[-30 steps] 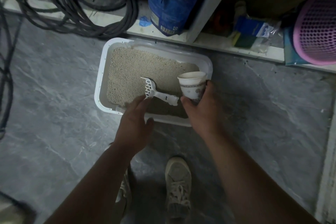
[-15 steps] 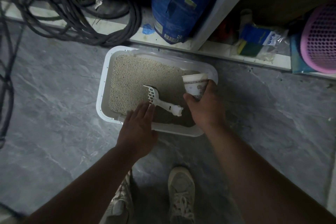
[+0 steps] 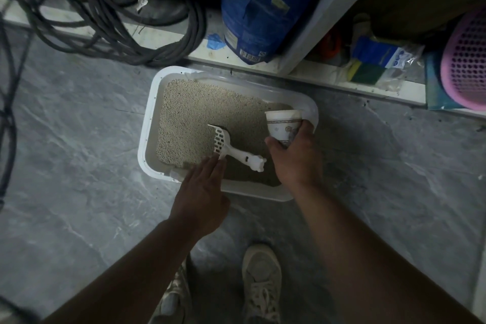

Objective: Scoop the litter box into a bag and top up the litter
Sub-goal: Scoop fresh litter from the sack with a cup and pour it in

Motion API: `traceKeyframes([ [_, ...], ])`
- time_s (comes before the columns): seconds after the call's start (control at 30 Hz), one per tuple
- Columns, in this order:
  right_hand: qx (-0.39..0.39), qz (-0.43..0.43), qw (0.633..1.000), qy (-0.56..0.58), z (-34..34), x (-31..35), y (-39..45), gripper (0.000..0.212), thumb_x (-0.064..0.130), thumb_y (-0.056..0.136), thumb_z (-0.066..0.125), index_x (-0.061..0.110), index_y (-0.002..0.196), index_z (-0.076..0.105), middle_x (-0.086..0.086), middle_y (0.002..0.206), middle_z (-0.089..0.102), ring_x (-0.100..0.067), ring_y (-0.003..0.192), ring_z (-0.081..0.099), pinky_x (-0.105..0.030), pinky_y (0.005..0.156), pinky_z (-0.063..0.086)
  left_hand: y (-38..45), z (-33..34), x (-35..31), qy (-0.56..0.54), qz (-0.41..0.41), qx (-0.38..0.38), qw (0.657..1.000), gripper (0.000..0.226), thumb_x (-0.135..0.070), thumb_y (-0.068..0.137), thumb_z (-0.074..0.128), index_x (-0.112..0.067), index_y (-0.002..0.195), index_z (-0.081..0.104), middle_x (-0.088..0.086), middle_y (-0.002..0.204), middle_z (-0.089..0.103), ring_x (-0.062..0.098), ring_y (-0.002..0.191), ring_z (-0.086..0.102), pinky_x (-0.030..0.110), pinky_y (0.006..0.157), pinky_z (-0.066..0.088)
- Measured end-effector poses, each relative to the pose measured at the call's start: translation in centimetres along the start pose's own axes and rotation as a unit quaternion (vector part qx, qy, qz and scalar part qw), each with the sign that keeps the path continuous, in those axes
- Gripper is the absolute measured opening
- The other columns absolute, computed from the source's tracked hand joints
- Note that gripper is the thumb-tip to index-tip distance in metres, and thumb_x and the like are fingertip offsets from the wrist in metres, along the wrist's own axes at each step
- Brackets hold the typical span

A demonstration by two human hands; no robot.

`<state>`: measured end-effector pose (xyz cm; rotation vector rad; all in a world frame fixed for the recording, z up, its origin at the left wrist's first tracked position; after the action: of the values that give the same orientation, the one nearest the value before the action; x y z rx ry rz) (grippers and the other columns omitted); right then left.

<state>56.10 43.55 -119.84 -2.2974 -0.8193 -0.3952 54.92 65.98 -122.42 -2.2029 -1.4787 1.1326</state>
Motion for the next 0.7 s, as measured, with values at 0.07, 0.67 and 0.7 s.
traceKeyframes([
  [0.07, -0.002, -0.006, 1.000, -0.006, 0.1, 0.3, 0.1, 0.070, 0.046, 0.085, 0.073, 0.014, 0.137, 0.039, -0.010, 0.126, 0.062, -0.031, 0.112, 0.063, -0.030, 0.084, 0.047, -0.1, 0.2, 0.0, -0.001, -0.001, 0.001, 1.000, 0.087, -0.034, 0.083, 0.046, -0.013, 0.163, 0.020, 0.009, 0.170, 0.020, 0.023, 0.158, 0.013, 0.036, 0.128, 0.007],
  [0.67, -0.019, 0.001, 1.000, -0.007, 0.3, 0.3, 0.9, 0.065, 0.041, 0.086, 0.074, 0.008, 0.133, 0.043, -0.015, 0.125, 0.061, -0.033, 0.111, 0.062, -0.026, 0.078, 0.039, -0.3, 1.5, 0.5, 0.013, -0.002, 0.017, 1.000, 0.090, -0.039, 0.082, 0.043, -0.015, 0.164, 0.015, 0.002, 0.172, 0.015, 0.019, 0.159, 0.010, 0.030, 0.124, 0.002],
  [0.7, -0.021, 0.001, 1.000, -0.003, 0.3, 0.2, 0.8, 0.065, 0.042, 0.086, 0.074, 0.008, 0.133, 0.043, -0.015, 0.124, 0.061, -0.032, 0.111, 0.063, -0.026, 0.079, 0.041, -0.2, 1.5, 0.5, 0.014, -0.003, 0.017, 1.000, 0.089, -0.039, 0.083, 0.044, -0.016, 0.164, 0.014, 0.002, 0.172, 0.014, 0.019, 0.159, 0.009, 0.031, 0.125, 0.003],
])
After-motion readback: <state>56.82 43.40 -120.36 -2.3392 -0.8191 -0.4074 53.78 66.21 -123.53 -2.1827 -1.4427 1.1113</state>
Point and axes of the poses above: each hand's wrist, its own y-axis towards the middle knuckle, its own z-axis out of the palm, x = y × z, the point moved 10 cm from there along y, towards the middle knuckle
